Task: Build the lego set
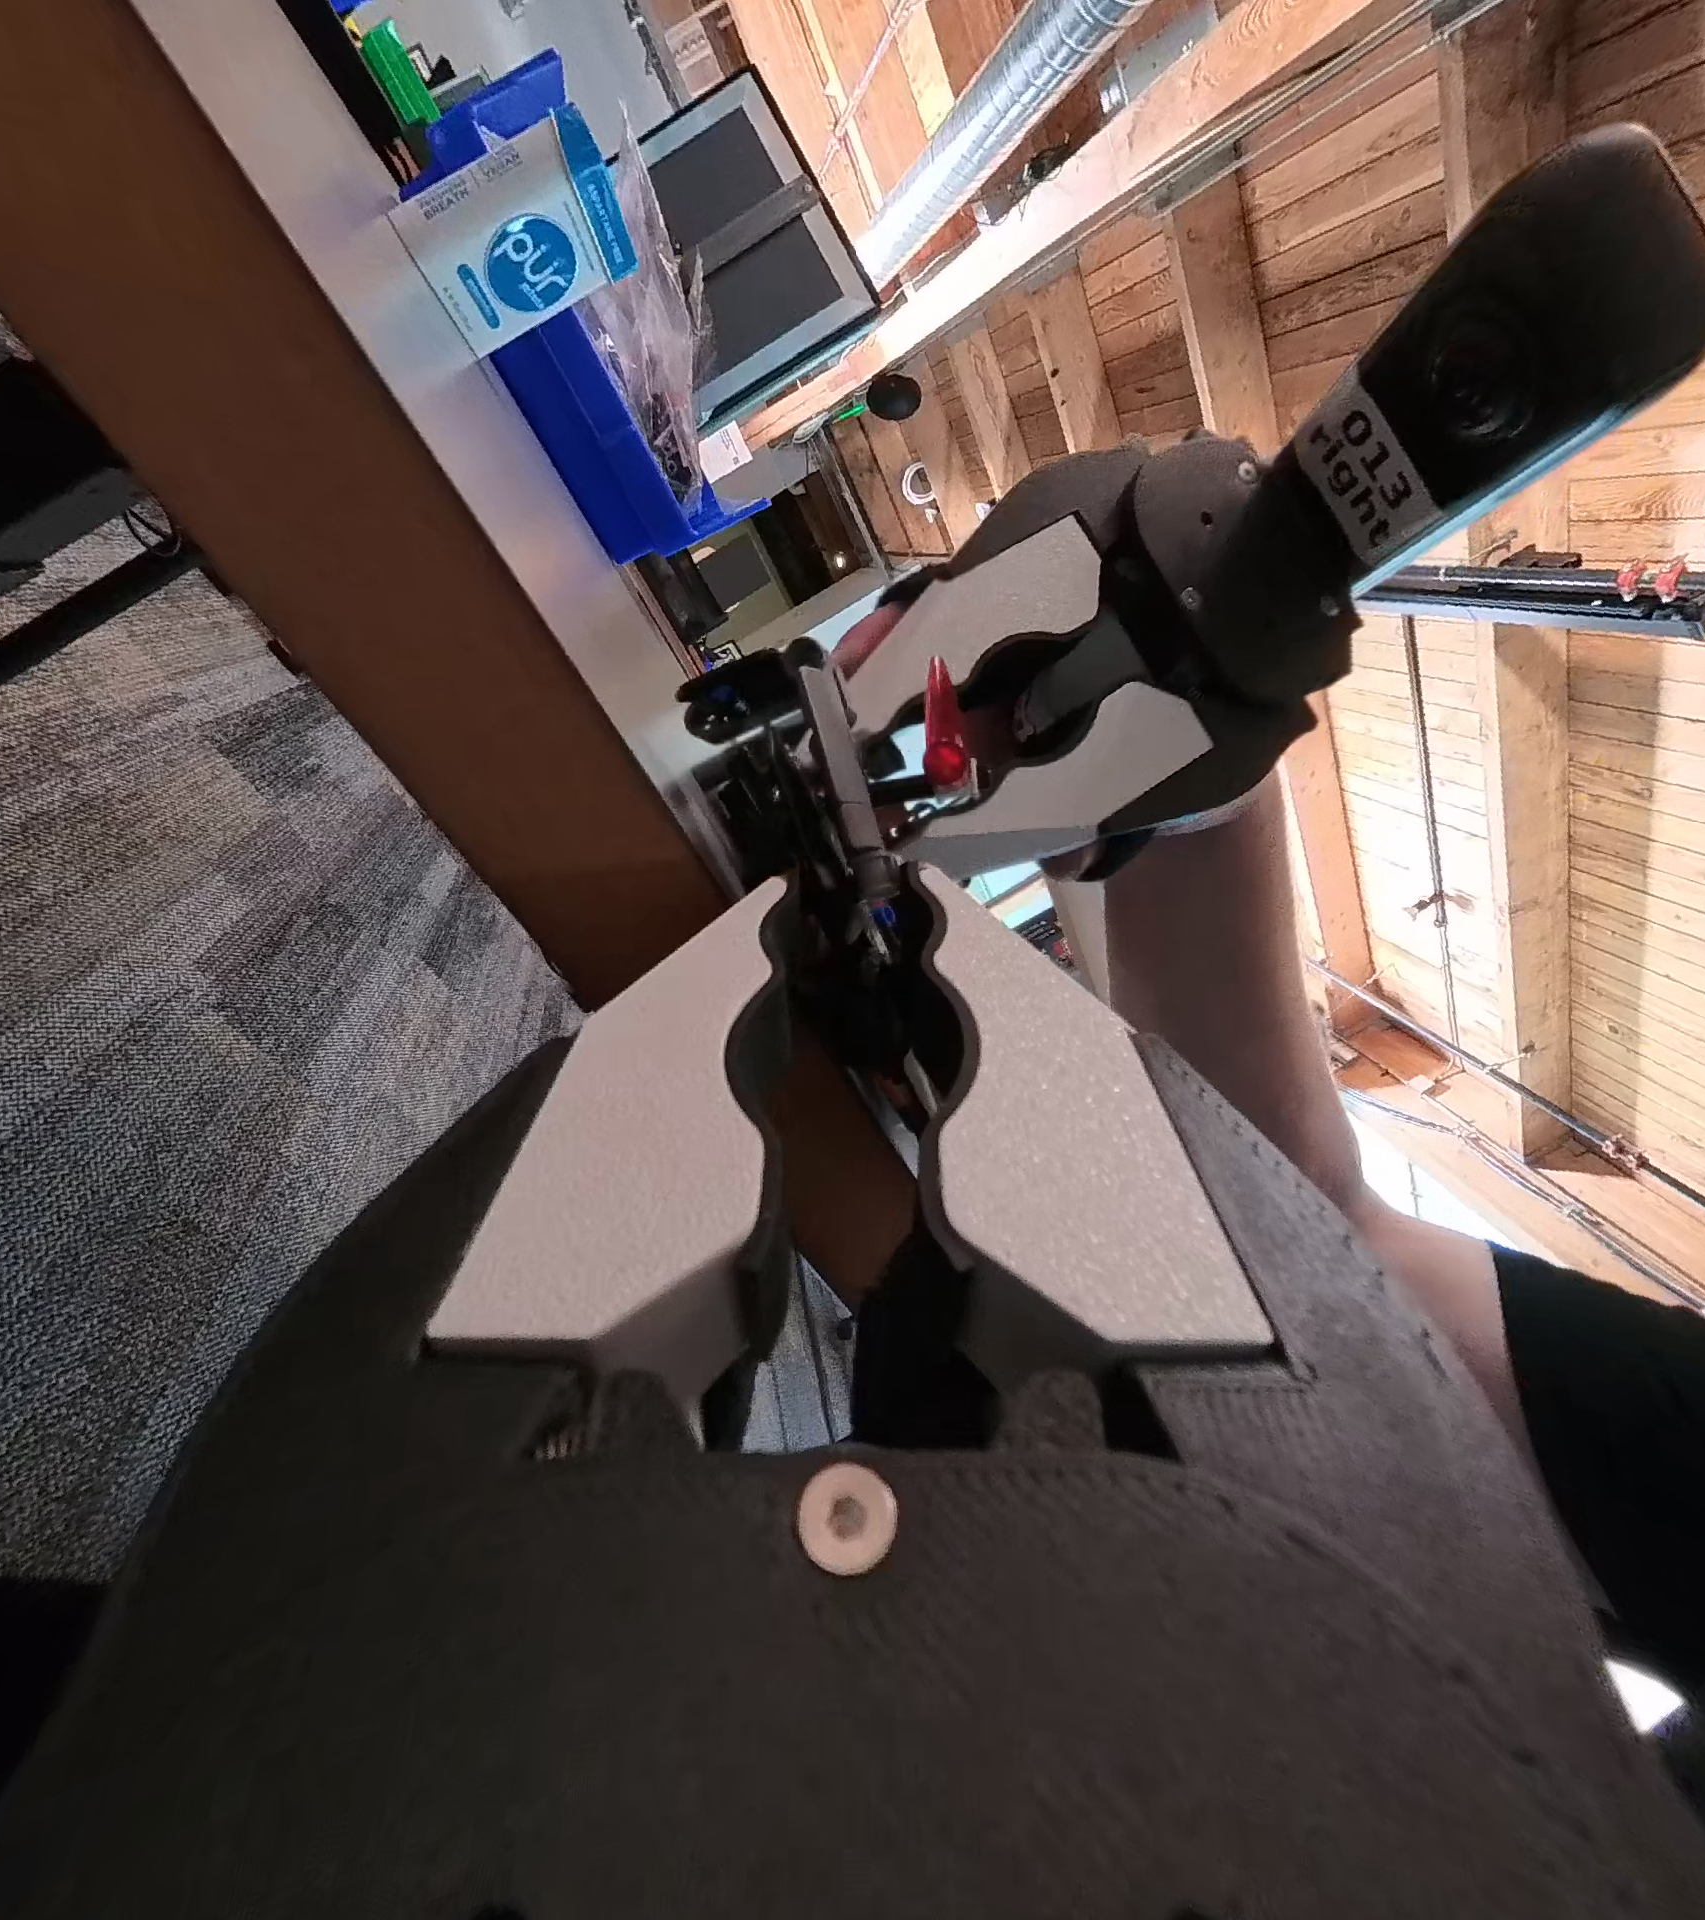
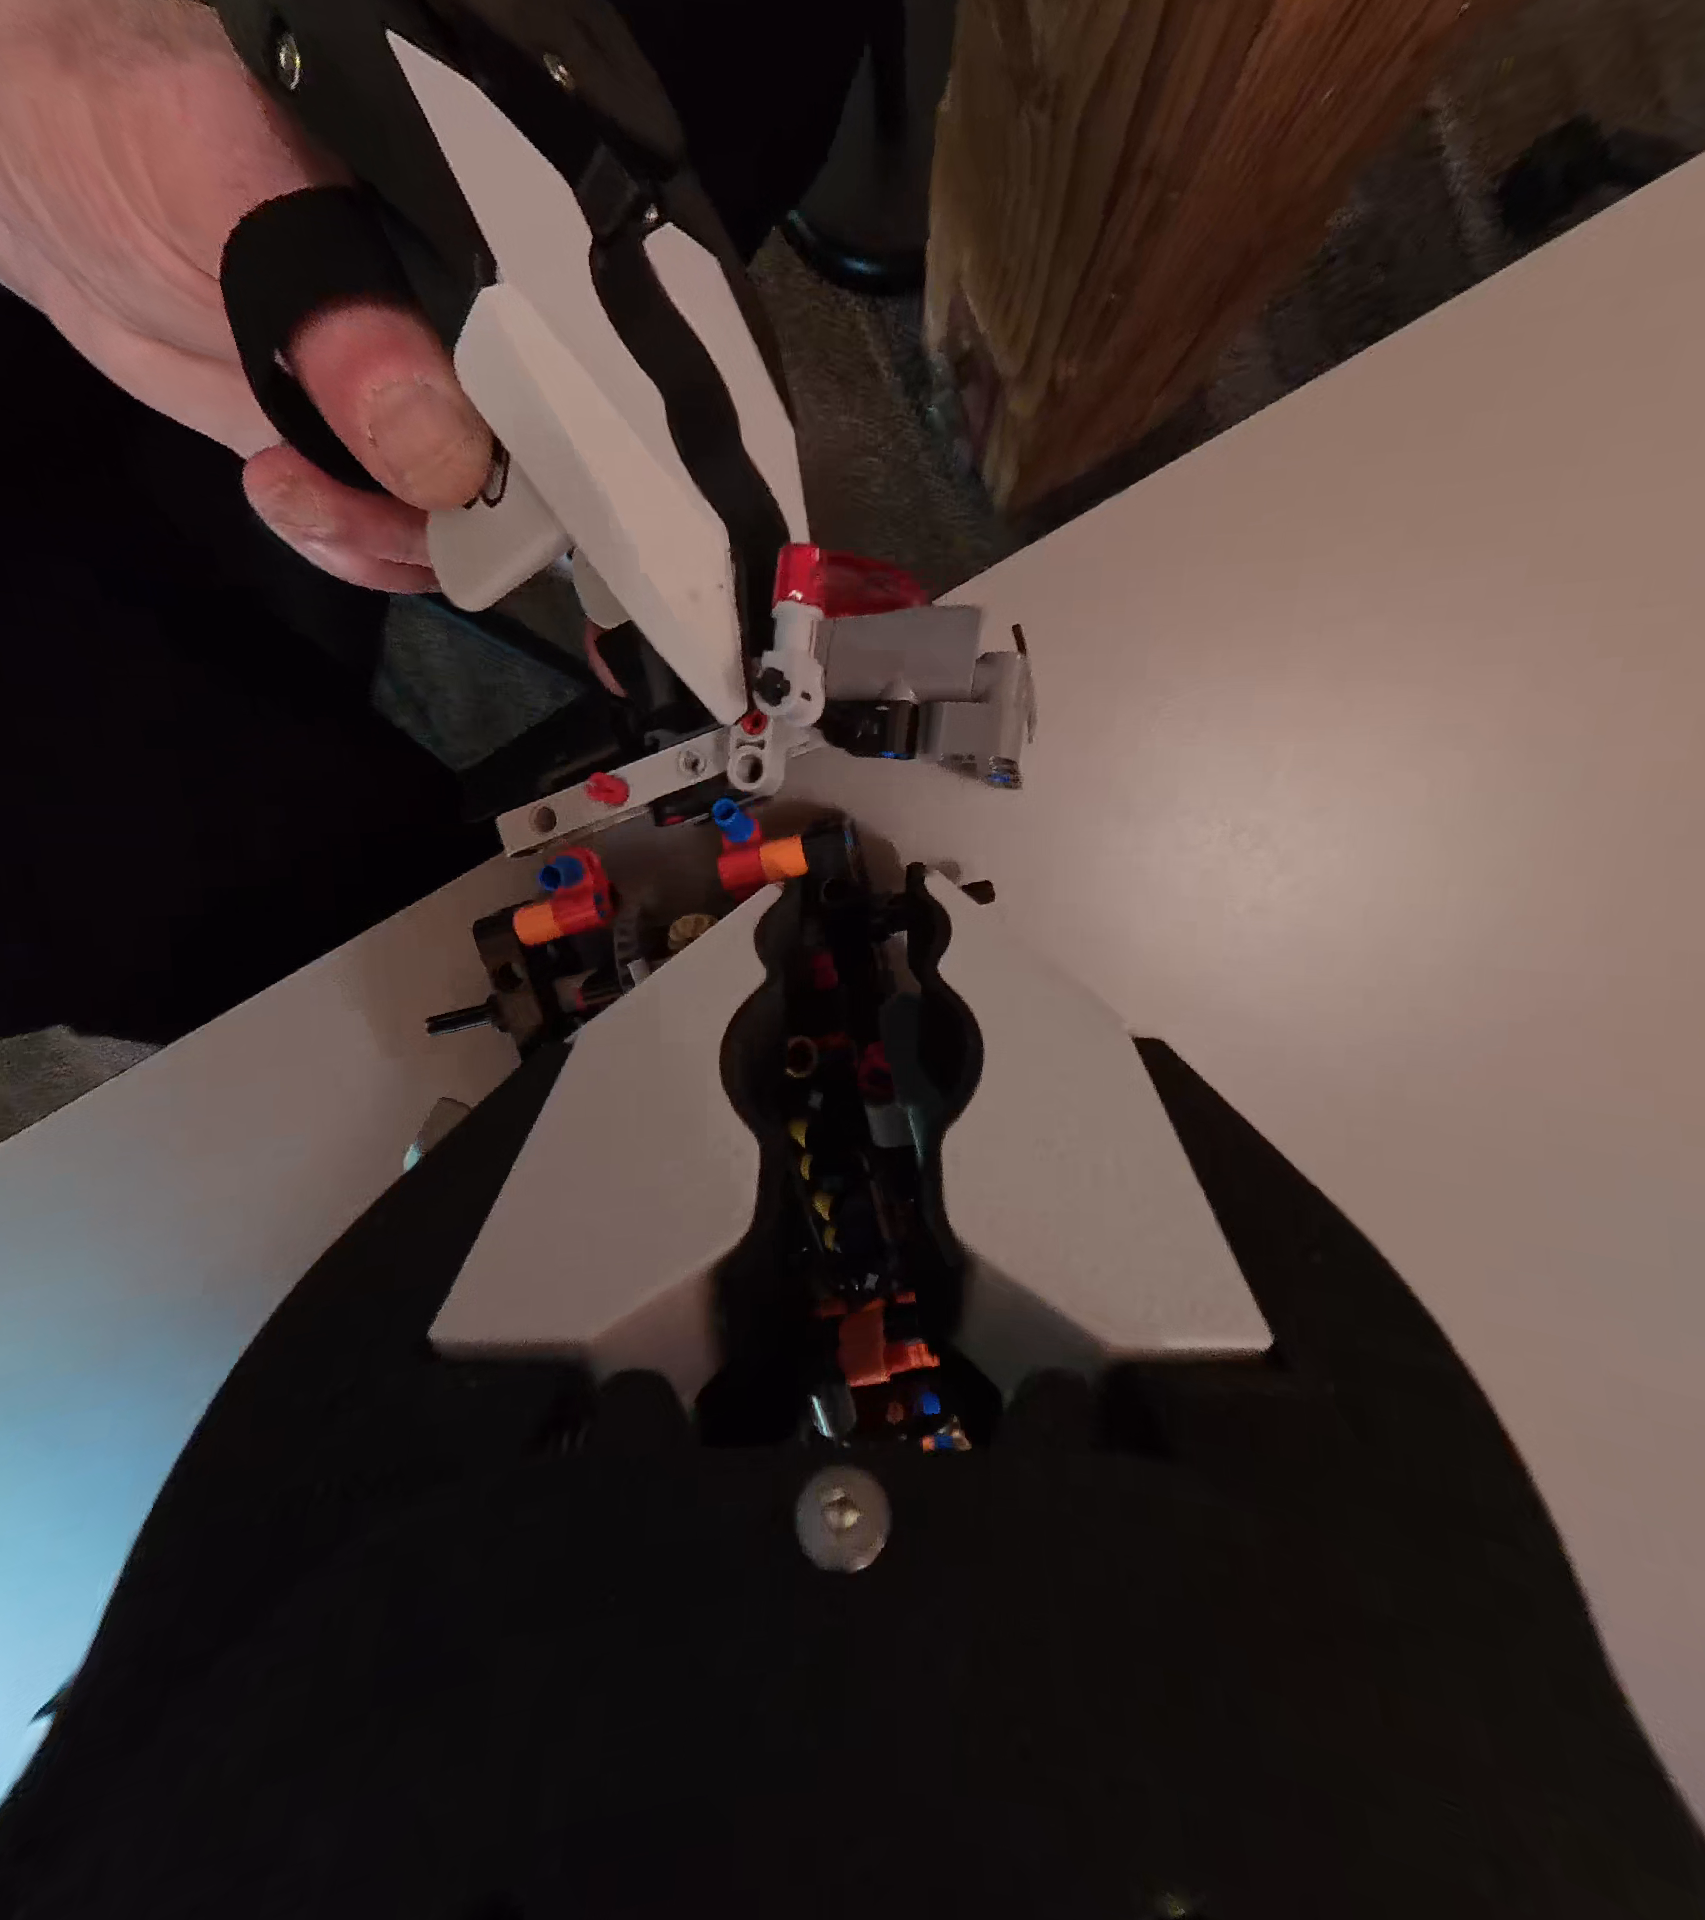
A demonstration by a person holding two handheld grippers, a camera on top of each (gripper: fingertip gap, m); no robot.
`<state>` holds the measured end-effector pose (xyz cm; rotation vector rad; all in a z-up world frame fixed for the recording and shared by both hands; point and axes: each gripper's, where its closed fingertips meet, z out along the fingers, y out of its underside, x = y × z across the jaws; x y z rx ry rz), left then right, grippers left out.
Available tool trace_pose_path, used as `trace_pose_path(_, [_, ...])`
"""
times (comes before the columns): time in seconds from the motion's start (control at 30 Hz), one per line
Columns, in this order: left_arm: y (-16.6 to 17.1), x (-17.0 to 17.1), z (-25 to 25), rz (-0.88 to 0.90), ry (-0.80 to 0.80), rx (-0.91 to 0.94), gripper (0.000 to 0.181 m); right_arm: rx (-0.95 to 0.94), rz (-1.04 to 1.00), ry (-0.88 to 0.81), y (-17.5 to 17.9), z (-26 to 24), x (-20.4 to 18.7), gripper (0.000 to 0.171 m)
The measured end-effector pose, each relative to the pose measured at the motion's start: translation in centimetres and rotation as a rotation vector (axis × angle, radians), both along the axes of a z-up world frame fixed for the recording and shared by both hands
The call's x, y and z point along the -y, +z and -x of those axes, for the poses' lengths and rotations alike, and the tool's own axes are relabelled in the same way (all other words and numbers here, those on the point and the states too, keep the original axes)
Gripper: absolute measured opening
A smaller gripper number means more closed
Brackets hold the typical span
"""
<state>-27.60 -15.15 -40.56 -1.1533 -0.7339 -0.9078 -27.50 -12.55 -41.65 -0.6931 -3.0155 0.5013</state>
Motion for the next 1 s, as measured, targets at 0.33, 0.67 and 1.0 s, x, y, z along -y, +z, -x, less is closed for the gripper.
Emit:
trace_pose_path(0.33, [0.0, 0.0, -0.8, 0.002, -0.02, 0.003, 0.016, -0.021, -0.19, -0.01, 0.1, -0.4, -0.7, 0.028])
trace_pose_path(0.67, [0.2, 0.1, -1.1, 0.005, -0.012, -0.012, 0.015, -0.049, -0.097, -0.106, -0.3, -0.3, -0.6, 0.032])
trace_pose_path(1.0, [0.6, -0.4, -1.6, 0.036, -0.021, -0.013, 0.015, -0.081, -0.057, -0.119, -0.3, -0.2, -0.5, 0.033])
